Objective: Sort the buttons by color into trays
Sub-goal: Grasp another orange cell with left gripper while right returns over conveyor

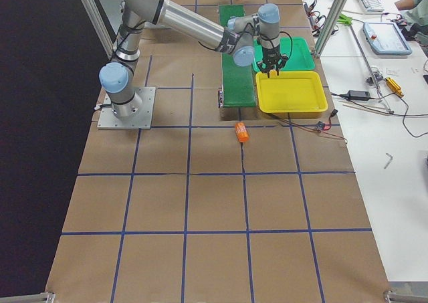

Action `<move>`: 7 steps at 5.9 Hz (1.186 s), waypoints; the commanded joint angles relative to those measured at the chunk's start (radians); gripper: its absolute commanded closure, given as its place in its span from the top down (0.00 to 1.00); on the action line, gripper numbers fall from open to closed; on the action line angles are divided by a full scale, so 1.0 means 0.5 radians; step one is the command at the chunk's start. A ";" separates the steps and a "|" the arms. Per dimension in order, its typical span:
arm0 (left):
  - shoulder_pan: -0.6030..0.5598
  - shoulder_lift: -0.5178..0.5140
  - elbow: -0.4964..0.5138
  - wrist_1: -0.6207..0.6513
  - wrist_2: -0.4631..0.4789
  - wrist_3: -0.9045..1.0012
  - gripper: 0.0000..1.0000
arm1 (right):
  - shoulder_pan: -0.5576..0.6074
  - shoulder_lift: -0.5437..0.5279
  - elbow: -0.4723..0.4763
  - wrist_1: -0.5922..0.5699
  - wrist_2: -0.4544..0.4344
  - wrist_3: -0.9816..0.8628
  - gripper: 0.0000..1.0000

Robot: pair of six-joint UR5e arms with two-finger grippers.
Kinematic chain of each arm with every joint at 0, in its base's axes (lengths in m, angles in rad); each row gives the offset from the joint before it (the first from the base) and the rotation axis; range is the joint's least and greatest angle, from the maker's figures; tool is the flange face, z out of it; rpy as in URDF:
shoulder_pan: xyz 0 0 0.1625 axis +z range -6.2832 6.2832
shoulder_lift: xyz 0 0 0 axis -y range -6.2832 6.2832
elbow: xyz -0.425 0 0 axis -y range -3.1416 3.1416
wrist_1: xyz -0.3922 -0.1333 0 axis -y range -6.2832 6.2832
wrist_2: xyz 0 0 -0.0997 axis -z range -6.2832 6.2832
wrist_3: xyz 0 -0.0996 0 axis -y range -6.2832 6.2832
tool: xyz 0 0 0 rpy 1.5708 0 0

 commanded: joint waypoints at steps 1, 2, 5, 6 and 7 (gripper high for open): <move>0.079 -0.164 -0.038 0.422 0.015 -0.017 0.98 | -0.088 0.231 -0.119 0.003 0.067 -0.029 0.49; 0.089 -0.235 -0.048 0.461 0.021 -0.017 0.98 | -0.091 0.225 -0.119 0.015 0.109 -0.011 0.97; 0.095 -0.297 -0.048 0.449 0.025 -0.014 0.50 | -0.039 -0.138 -0.122 0.445 0.113 0.282 1.00; 0.095 -0.306 -0.008 0.431 0.028 -0.029 0.01 | 0.073 -0.301 -0.119 0.691 0.107 0.487 1.00; 0.074 -0.252 0.004 0.316 0.034 -0.039 0.00 | 0.232 -0.390 -0.119 0.842 0.098 0.766 1.00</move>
